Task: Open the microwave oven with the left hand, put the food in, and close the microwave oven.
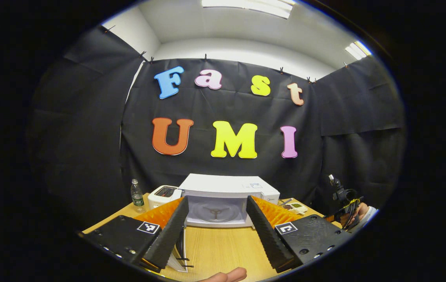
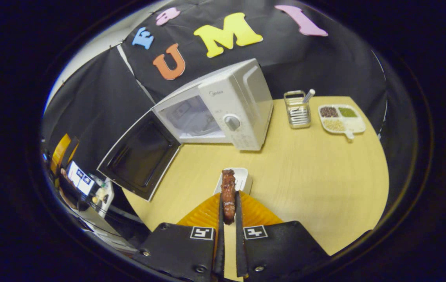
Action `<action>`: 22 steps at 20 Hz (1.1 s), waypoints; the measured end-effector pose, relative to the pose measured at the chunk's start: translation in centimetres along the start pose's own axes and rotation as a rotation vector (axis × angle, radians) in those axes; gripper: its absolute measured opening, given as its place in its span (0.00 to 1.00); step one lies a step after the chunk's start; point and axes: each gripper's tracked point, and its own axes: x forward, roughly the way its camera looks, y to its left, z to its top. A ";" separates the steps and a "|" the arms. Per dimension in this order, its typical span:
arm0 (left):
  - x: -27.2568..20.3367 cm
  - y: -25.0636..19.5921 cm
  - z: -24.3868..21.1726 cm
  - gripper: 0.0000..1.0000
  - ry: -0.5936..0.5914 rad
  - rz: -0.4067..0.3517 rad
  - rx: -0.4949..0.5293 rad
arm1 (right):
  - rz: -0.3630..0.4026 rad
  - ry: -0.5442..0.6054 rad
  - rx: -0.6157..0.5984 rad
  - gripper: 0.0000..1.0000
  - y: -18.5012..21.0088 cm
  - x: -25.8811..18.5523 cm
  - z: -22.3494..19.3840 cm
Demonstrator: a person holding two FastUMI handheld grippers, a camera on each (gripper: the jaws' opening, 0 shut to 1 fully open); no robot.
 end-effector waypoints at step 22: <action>-2.3 4.8 -2.4 0.91 -0.010 0.038 0.000 | -0.337 -0.478 -0.290 0.14 16.1 11.3 7.6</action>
